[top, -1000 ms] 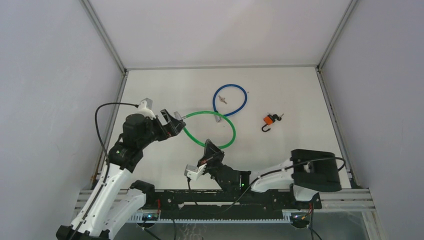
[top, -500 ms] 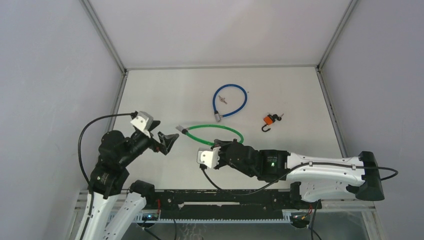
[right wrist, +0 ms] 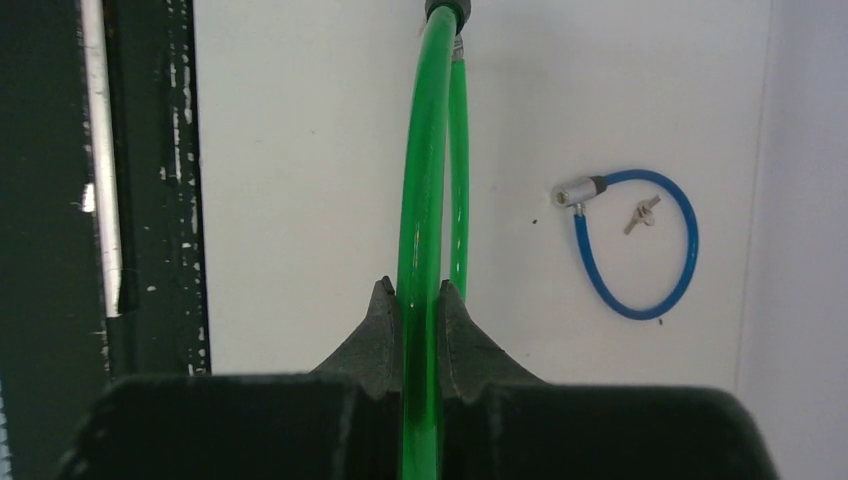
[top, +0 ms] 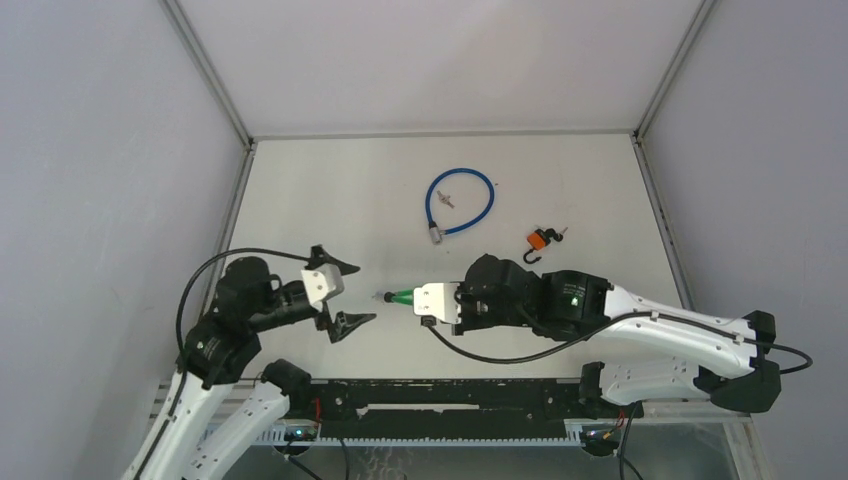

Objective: Lock with the key
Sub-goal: Lock the lock.

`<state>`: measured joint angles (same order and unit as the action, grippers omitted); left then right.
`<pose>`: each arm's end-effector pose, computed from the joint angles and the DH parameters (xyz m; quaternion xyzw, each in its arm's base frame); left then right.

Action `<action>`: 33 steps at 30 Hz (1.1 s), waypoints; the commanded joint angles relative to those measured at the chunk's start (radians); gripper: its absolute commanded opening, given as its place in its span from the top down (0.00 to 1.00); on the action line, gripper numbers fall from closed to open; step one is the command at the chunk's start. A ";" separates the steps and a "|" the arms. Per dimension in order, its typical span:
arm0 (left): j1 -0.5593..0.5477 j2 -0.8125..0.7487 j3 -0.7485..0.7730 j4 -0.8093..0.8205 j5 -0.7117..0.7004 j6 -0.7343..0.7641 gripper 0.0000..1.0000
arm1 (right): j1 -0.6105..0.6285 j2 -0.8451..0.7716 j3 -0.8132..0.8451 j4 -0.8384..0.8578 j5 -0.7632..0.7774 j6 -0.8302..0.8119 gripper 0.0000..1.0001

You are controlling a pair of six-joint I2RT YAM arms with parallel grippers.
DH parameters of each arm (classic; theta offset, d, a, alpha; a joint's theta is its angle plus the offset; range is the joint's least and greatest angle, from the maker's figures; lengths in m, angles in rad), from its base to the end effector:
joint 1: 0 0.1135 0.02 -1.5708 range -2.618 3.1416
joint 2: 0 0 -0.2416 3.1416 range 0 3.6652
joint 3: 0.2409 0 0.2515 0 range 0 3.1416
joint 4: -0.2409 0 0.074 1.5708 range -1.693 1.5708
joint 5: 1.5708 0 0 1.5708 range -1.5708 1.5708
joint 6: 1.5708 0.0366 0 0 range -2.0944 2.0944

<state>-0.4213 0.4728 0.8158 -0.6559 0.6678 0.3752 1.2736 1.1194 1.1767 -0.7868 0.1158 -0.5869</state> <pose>0.0934 -0.0667 0.3305 0.4740 0.6294 -0.2778 0.5495 0.0735 0.2256 0.3312 -0.7165 0.5636 0.0875 0.4017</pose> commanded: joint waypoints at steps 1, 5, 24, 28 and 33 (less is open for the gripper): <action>-0.169 0.101 0.043 0.002 -0.070 0.053 0.07 | -0.033 -0.011 0.087 -0.039 -0.129 0.049 1.00; -0.294 0.148 0.031 0.062 -0.174 0.067 0.07 | -0.044 0.005 0.119 -0.071 -0.175 0.058 1.00; -0.359 0.289 -0.053 0.116 -0.096 0.121 0.16 | -0.059 -0.029 0.142 -0.065 -0.239 0.083 1.00; -0.360 0.286 -0.078 0.123 -0.065 0.103 0.16 | -0.066 -0.036 0.142 -0.062 -0.245 0.089 1.00; -0.359 0.286 -0.119 0.160 -0.070 0.091 0.22 | -0.067 -0.041 0.141 -0.055 -0.250 0.094 1.00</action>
<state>-0.7769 0.7654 0.7277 -0.5583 0.5640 0.4713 1.2140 1.1156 1.2583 -0.9173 -0.1177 -0.5098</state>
